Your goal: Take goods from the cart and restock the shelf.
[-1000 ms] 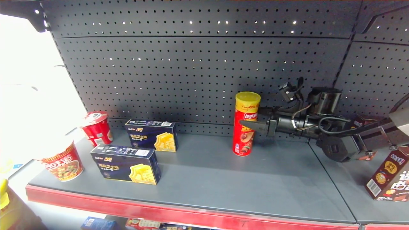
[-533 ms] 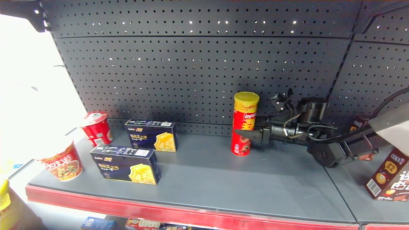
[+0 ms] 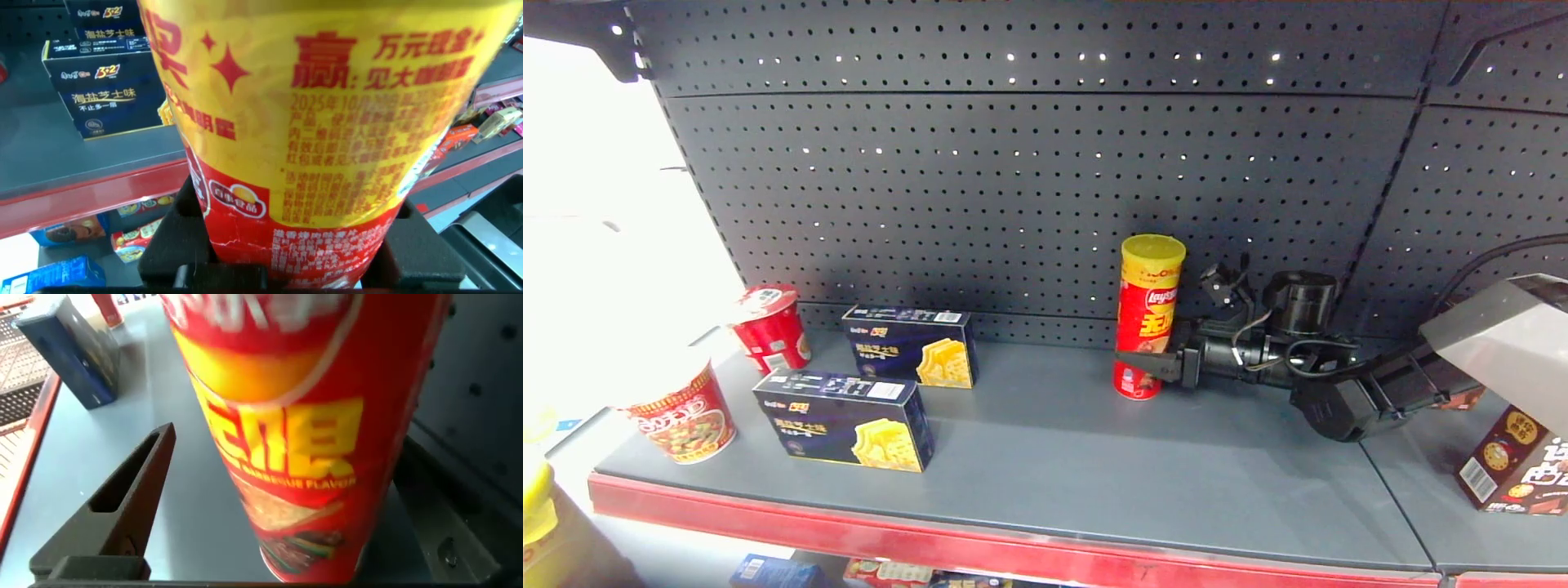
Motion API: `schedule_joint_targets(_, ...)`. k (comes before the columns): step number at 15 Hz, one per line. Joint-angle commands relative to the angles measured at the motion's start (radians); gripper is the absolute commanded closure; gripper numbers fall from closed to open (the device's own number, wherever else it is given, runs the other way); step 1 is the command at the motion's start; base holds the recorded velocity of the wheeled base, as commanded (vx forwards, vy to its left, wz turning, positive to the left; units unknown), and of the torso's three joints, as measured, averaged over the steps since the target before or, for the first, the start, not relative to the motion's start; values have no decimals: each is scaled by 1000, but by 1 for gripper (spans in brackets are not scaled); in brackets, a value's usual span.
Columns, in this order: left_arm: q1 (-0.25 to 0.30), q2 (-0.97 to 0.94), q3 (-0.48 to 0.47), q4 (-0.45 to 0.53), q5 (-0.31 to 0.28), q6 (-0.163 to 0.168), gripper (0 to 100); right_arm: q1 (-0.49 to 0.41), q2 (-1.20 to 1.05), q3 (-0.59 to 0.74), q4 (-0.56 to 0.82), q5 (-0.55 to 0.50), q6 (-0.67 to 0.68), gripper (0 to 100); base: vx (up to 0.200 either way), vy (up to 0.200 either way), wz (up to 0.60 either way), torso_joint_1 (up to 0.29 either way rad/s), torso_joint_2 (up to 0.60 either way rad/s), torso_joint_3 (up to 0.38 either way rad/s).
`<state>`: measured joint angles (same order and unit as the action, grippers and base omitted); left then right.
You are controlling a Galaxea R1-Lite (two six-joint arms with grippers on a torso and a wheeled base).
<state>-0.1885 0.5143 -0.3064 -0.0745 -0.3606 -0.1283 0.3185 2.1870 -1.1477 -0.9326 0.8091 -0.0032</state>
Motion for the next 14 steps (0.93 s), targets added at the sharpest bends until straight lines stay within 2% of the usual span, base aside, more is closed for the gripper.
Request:
schedule_joint_targets(1, 0, 0, 0, -1, 0, -1, 100, 1, 22, 0, -5, 2, 0, 0, 0, 0, 0, 0, 0, 0)
schedule_joint_targets(2, 0, 0, 1, -1, 0, -1, 100, 1, 31, -3, -6, 5, -1, 0, 0, 0, 0, 0, 0, 0)
schedule_joint_targets(3, 0, 0, 3, -1, 0, -1, 100, 1, 42, -6, -28, 5, 0, 100, 0, 0, 0, 0, 0, 0)
schedule_joint_targets(8, 0, -2, 6, -1, 0, -1, 100, 1, 25, 6, -37, -2, 2, 100, 0, 0, 0, 0, 0, 0)
schedule_joint_targets(14, 1, -57, 53, -1, 6, -1, 100, 10, -179, 194, -38, -68, -1, 100, 0, 0, 0, 0, 0, 0)
